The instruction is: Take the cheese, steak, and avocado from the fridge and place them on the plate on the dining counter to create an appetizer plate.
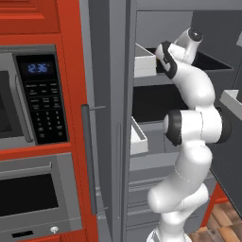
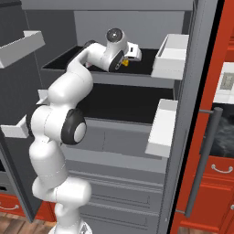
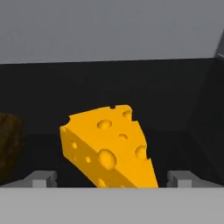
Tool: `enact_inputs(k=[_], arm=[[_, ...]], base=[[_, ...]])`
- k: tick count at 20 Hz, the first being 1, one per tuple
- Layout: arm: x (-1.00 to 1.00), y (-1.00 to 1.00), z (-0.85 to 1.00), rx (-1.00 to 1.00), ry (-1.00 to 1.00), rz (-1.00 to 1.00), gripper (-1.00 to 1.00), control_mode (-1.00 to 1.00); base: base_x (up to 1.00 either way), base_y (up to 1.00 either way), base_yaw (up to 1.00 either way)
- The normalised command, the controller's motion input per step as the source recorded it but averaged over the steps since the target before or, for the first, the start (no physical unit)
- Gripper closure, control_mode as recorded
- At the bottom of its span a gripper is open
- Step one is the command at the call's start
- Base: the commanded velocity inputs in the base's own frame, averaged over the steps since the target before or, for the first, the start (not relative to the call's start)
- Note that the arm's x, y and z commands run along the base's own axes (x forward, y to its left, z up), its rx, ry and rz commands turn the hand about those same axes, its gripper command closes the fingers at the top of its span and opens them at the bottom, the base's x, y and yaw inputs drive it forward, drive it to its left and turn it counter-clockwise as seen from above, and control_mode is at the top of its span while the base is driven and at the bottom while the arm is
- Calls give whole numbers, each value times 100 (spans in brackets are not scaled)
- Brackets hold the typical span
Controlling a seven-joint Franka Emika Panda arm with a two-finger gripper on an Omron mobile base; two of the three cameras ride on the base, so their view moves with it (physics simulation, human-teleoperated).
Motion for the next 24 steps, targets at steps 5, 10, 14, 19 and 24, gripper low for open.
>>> enact_inputs(k=[5, 10, 14, 19, 24], arm=[[28, 0, -2, 0, 0, 4, -100, -100], [15, 0, -10, 0, 0, 7, -100, -100], [3, 0, -29, 0, 0, 9, -100, -100], [0, 13, -44, 0, 0, 10, 100, -100], [-4, 6, -20, 0, -11, 7, 100, -100]], base=[[0, 0, 0], [0, 0, 0], [0, 0, 0], [0, 0, 0], [0, 0, 0]])
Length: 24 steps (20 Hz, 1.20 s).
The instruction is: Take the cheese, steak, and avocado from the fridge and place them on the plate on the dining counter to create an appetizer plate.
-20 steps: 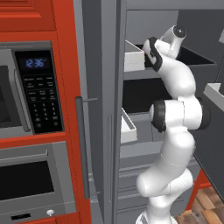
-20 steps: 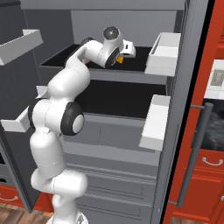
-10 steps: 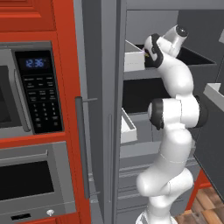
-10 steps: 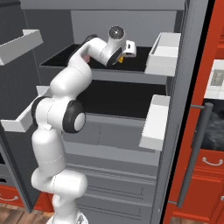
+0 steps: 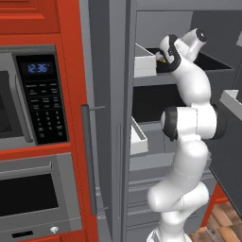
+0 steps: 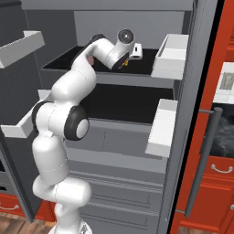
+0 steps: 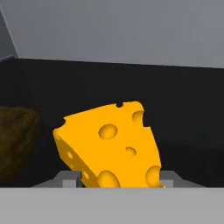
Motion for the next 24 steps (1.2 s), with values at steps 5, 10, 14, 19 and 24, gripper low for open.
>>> enact_inputs(k=[5, 10, 14, 19, 24], arm=[[-45, 0, 0, 0, -25, 2, 100, -100], [-94, 0, 0, 0, -24, 0, 100, -100], [-100, 6, 16, 0, -10, -6, 100, -100], [-100, 25, 39, 0, 0, -9, 100, -100], [-100, 8, 47, 0, 2, -10, 100, -100]], base=[[0, 0, 0], [0, 0, 0], [0, 0, 0], [0, 0, 0], [0, 0, 0]])
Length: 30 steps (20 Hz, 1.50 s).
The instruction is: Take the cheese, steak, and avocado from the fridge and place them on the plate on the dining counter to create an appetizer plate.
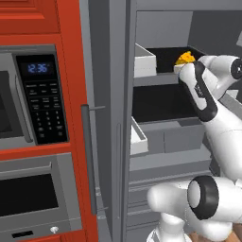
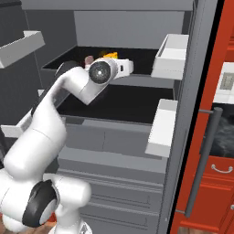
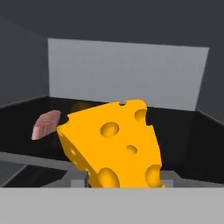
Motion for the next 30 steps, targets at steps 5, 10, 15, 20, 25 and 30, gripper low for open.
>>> enact_inputs(k=[5, 10, 15, 20, 25, 30], arm=[[-100, 1, 36, 0, 14, -8, 100, -100], [-99, 9, 3, 0, 22, -2, 100, -100], [-82, 22, -16, -1, 27, 0, 100, -100], [-40, 5, -30, 0, 23, -1, 100, -100], [-40, 0, -17, 0, 4, -3, 100, -100], [0, 0, 0, 0, 0, 0, 100, 100]], base=[[0, 0, 0], [0, 0, 0], [0, 0, 0], [0, 0, 0], [0, 0, 0], [-93, 0, -8]])
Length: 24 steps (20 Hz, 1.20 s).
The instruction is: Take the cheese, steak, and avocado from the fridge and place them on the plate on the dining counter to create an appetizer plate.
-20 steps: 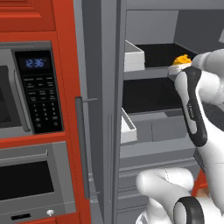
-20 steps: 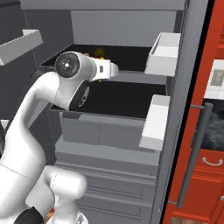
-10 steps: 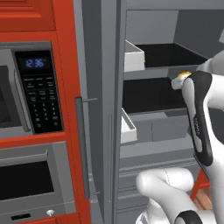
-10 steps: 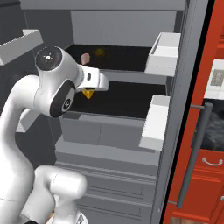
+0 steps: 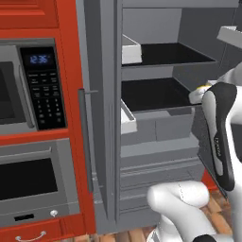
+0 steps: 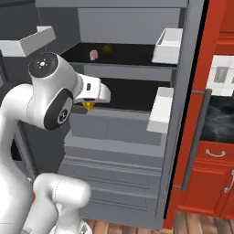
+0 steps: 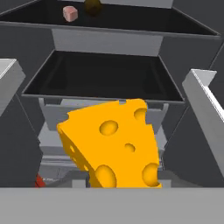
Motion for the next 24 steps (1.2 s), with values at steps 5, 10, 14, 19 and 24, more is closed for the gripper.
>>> enact_inputs(k=[5, 10, 14, 19, 24], arm=[[0, 0, 0, 0, 0, 0, 100, 100], [0, 0, 0, 0, 0, 0, 100, 100], [0, 0, 0, 0, 0, 0, 100, 100], [0, 0, 0, 0, 0, 0, 100, 100], [0, 0, 0, 0, 0, 0, 100, 100]], base=[[-100, 0, -32], [-74, 0, -72], [-46, 0, -87], [-40, 0, -86], [-17, 0, -80]])
